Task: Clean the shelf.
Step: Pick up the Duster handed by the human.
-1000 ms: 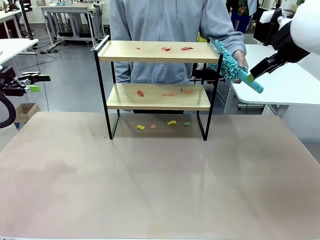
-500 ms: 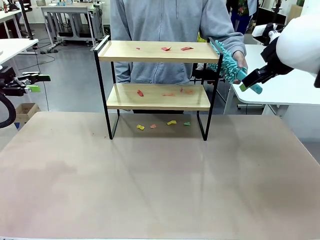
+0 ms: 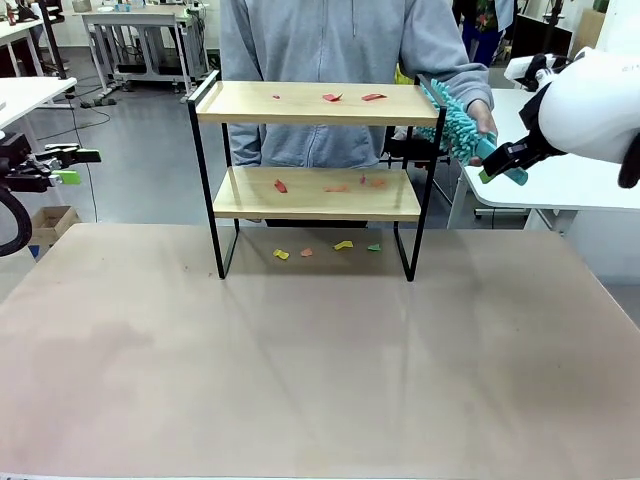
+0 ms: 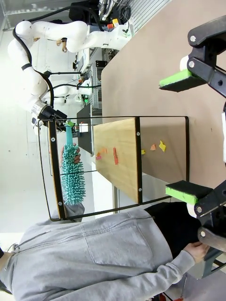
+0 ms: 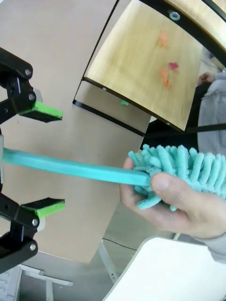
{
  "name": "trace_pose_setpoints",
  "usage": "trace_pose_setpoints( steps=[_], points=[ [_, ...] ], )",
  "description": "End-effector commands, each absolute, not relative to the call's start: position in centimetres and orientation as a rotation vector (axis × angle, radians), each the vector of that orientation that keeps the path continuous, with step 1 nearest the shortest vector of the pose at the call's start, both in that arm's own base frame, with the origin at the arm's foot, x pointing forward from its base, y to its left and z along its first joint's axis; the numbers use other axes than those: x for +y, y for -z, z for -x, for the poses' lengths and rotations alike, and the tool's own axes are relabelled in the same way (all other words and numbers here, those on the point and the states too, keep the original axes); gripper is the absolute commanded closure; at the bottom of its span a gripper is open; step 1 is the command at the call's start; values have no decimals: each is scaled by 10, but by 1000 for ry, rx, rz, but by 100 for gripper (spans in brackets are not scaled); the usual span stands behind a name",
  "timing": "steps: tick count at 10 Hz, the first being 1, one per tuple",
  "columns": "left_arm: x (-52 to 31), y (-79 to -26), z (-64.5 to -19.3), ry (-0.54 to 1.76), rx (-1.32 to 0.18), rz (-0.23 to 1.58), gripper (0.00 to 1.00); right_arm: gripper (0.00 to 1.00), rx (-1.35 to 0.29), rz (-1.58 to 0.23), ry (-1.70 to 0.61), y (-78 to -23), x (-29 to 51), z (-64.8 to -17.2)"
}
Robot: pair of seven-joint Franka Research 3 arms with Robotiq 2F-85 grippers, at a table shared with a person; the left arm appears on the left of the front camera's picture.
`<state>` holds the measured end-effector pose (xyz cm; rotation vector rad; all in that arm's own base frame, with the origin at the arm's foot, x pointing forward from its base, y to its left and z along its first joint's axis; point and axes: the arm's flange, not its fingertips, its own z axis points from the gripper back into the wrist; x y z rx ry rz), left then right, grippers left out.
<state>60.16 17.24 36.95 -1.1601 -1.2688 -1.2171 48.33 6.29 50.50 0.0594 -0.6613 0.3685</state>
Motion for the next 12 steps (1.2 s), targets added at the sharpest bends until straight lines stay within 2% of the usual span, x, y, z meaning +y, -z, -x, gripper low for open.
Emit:
trace_pose_setpoints(
  steps=[1, 2, 4, 5, 6, 11, 12],
  points=[
    [172, -371, -601, 1233, -1269, 1154, 0, 79, -666, -26, -317, -507, 65, -480],
    [172, -371, -601, 1233, -1269, 1154, 0, 100, -668, -26, -308, -511, 63, -478],
    [172, -371, -601, 1233, -1269, 1154, 0, 100, -661, -21, -299, -523, 59, -473],
    [172, -371, -601, 1233, -1269, 1154, 0, 96, -665, -13, -298, -529, 59, -472],
    [172, -371, -601, 1233, -1269, 1154, 0, 100, -659, -13, -298, -531, 59, -472],
    [172, -371, -601, 1233, -1269, 1154, 0, 100, -633, -6, -242, -527, 54, -472],
    [172, -371, -601, 1233, -1269, 1154, 0, 100, -681, 31, -222, -526, 54, -473]
  ],
)
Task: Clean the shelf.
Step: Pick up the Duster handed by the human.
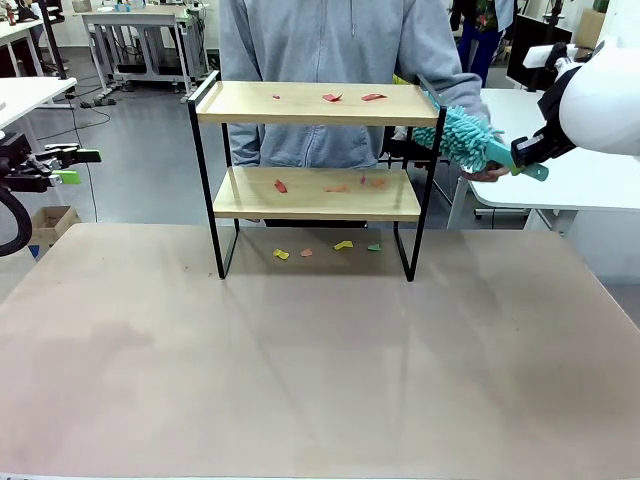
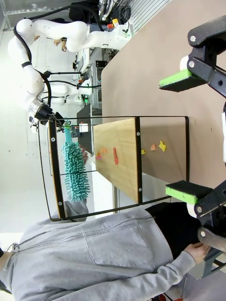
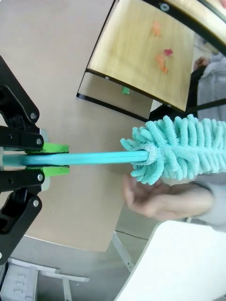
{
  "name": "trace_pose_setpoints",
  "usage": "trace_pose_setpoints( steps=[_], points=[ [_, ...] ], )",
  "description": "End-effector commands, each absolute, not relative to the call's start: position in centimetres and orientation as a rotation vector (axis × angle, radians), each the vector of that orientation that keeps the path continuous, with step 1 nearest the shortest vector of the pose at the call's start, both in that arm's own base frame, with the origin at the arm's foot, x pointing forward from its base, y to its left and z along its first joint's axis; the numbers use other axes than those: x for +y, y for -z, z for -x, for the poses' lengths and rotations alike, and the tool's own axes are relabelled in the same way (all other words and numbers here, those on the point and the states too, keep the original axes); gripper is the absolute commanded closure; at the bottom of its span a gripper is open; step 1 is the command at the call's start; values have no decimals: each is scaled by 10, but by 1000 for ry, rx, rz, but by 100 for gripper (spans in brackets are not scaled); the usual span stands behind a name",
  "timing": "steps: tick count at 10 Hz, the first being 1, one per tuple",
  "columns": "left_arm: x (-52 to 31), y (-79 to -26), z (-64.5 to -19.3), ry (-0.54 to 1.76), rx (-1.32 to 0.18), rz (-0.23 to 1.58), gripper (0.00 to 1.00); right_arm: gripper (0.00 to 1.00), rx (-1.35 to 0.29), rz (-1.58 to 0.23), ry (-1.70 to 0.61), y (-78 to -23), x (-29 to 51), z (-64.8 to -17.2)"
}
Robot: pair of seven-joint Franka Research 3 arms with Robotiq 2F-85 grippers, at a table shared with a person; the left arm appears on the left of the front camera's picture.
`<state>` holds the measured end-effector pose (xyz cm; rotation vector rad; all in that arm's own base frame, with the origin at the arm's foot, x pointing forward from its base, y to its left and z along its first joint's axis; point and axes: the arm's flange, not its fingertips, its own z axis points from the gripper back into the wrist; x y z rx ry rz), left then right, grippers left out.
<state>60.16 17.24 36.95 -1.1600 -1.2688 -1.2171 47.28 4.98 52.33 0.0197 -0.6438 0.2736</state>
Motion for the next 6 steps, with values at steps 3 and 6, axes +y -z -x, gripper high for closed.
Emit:
trace_pose_setpoints(
  steps=[3, 6],
  points=[
    [172, -371, -601, 1233, -1269, 1154, 0, 100, -640, -26, -291, -523, 54, -472],
    [172, -371, -601, 1233, -1269, 1154, 0, 100, -640, -26, -291, -523, 54, -472]
  ],
)
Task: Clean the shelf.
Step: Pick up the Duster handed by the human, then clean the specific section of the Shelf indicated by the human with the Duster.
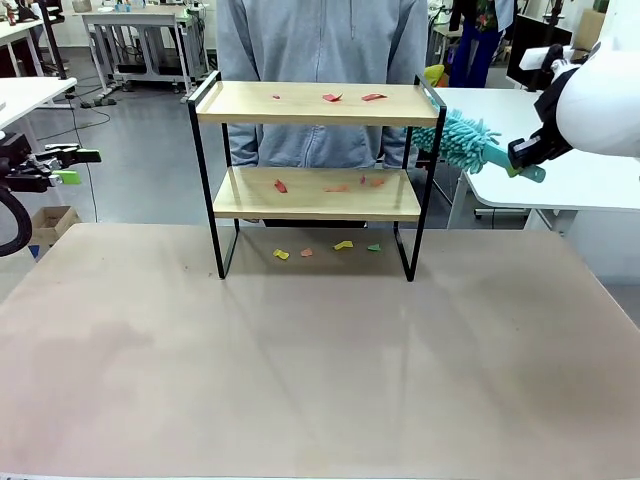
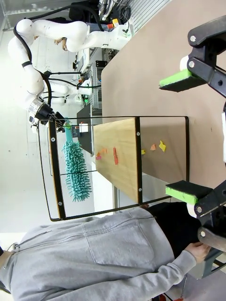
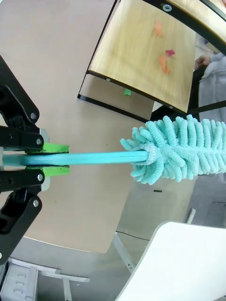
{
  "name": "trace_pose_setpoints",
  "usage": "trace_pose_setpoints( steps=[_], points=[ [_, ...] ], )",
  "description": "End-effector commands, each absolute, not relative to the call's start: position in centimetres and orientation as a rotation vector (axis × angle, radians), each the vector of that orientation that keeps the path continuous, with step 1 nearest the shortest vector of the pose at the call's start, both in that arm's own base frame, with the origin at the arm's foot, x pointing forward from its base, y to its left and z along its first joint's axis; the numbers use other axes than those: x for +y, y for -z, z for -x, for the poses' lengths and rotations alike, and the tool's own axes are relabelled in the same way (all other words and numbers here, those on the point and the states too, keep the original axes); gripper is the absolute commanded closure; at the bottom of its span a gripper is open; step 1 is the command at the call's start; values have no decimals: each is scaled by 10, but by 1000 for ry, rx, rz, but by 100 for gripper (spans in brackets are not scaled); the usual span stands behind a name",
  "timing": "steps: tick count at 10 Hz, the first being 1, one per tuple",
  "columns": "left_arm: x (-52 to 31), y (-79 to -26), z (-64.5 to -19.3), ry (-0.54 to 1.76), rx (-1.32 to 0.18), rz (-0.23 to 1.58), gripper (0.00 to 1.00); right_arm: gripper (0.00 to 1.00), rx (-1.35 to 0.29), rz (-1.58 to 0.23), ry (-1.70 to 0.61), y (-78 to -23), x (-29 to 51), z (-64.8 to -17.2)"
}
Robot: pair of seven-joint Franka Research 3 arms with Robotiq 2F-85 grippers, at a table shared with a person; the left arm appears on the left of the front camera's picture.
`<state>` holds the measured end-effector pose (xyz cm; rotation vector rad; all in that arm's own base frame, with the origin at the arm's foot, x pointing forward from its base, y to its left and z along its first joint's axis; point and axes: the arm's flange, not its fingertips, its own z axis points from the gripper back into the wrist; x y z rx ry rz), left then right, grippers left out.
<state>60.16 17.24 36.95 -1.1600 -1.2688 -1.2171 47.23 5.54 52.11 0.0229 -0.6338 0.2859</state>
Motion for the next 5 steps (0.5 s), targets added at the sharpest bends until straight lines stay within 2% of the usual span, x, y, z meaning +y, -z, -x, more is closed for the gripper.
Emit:
trace_pose_setpoints(
  steps=[1, 5],
  points=[
    [172, -371, -601, 1233, -1269, 1154, 0, 100, -640, -26, -291, -523, 54, -472],
    [172, -371, -601, 1233, -1269, 1154, 0, 100, -640, -26, -291, -523, 54, -472]
  ],
)
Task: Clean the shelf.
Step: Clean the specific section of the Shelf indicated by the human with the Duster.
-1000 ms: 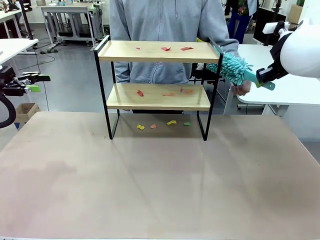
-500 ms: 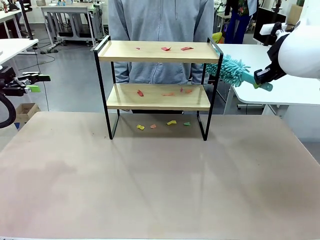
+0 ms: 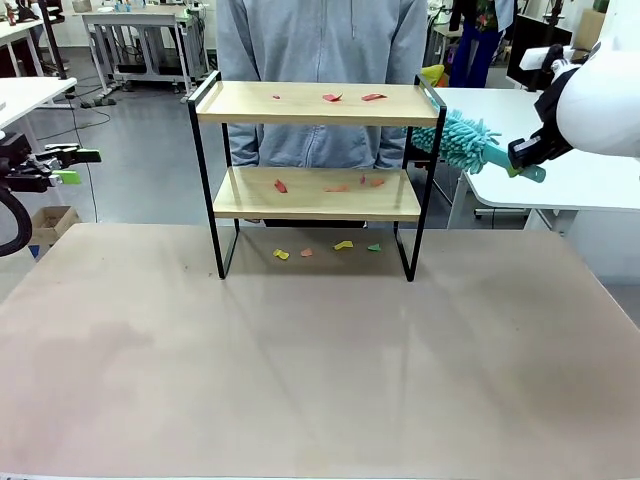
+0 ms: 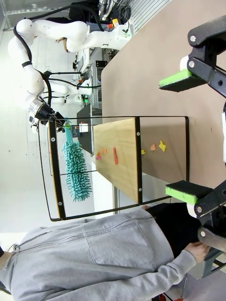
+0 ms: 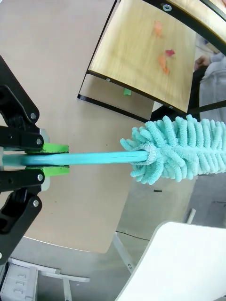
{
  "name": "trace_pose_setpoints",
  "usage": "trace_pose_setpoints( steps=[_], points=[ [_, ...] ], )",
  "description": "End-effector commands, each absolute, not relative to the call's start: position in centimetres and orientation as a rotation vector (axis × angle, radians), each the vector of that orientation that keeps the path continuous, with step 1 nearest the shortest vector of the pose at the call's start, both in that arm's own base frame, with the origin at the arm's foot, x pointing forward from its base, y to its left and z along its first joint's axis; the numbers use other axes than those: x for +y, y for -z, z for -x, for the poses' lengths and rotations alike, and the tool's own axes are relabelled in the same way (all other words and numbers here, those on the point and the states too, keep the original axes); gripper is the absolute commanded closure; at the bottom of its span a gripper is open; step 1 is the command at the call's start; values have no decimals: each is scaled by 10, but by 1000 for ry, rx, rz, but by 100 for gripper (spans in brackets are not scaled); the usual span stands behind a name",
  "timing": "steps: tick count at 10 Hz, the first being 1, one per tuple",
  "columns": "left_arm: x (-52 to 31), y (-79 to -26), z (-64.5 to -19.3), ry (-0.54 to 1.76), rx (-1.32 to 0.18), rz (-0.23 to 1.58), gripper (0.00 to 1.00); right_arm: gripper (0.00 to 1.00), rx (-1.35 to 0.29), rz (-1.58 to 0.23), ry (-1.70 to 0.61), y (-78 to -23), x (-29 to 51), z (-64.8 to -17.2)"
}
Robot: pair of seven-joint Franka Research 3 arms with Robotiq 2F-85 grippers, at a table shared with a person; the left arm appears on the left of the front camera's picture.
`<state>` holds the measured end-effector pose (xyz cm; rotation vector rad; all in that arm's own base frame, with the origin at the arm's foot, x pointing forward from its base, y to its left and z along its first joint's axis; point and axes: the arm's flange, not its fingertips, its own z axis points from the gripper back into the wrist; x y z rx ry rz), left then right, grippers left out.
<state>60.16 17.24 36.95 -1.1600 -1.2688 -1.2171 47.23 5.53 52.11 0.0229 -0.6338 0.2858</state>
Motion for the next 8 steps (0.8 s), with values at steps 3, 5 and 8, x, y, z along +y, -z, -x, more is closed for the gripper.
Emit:
trace_pose_setpoints(
  steps=[3, 5, 8],
  points=[
    [172, -371, -601, 1233, -1269, 1154, 0, 100, -640, -26, -291, -523, 54, -472],
    [172, -371, -601, 1233, -1269, 1154, 0, 87, -610, -32, -332, -527, 46, -475],
    [172, -371, -601, 1233, -1269, 1154, 0, 87, -575, 36, -449, -559, -20, -470]
  ],
)
